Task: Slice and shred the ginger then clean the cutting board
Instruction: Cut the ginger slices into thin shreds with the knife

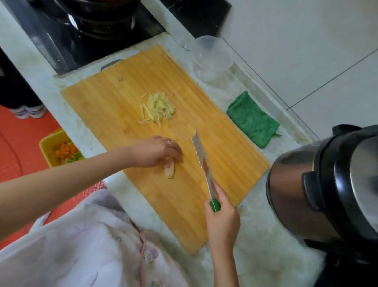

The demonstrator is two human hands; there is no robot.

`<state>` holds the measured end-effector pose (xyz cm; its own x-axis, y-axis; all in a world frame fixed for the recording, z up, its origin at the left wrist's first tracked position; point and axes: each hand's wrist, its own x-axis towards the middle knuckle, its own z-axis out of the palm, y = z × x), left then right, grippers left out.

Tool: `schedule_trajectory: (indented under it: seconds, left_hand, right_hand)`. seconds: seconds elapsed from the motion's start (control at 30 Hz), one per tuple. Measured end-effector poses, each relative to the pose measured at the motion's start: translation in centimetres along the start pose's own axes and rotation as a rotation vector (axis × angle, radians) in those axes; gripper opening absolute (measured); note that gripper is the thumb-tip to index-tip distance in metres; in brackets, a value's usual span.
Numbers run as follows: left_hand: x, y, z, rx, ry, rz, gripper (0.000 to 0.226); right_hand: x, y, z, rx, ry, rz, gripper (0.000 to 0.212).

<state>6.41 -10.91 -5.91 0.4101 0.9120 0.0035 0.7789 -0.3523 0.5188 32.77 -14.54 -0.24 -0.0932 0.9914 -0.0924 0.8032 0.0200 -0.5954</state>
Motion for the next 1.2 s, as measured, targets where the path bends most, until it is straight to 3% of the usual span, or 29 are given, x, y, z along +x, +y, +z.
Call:
schedule_trajectory:
  seconds: [0.17, 0.3, 0.37, 0.5, 0.57, 0.7, 0.8, 0.97, 1.2]
  left_hand:
    - [0.8, 0.9, 0.0, 0.136, -0.167, -0.017, 0.031]
    - [2.6, 1.7, -1.6, 0.196, -0.469, -0.117, 0.024]
    - [2.6, 1.7, -1.9, 0.107, -0.365, -0.105, 0.021]
    - [1.5, 1.3, 0.5, -0.102, 0.284, -0.044, 0.011]
    - [1.0, 0.9, 2.2, -0.178, 0.372, -0.097, 0.014]
    - [0.2, 0.1, 2.5, -0.257, 0.344, -0.112, 0.020]
    - [-0.8, -0.3, 2.3, -0.129, 0.288, -0.043, 0.012]
    - [-1.2, -0.8, 1.5, 0.077, 0.237, 0.096, 0.020]
    - [-0.9, -0.7, 1.4, 0.040, 0.196, 0.087, 0.022]
  right_hand:
    - [0.8, -0.4, 1.0, 0.070, -0.067, 0.011, 0.039]
    - [0.4, -1.4, 1.3, 0.167, -0.059, 0.049, 0.037]
    - [0.2, -1.7, 1.6, 0.213, -0.040, 0.089, 0.038]
    - [-0.3, -2.2, 1.9, 0.271, -0.015, 0.191, 0.036]
    - [-0.8, -2.3, 2.0, 0.295, -0.013, 0.212, 0.035]
    - [-1.3, -2.0, 2.4, 0.280, -0.050, 0.237, 0.034]
    - [-1.2, -2.2, 3.0, 0.291, -0.112, 0.239, 0.033]
    - [0.0, -3.6, 3.8, 0.260, -0.157, 0.173, 0.032]
    - [0.5, -3.8, 3.4, 0.235, -0.237, 0.170, 0.031]
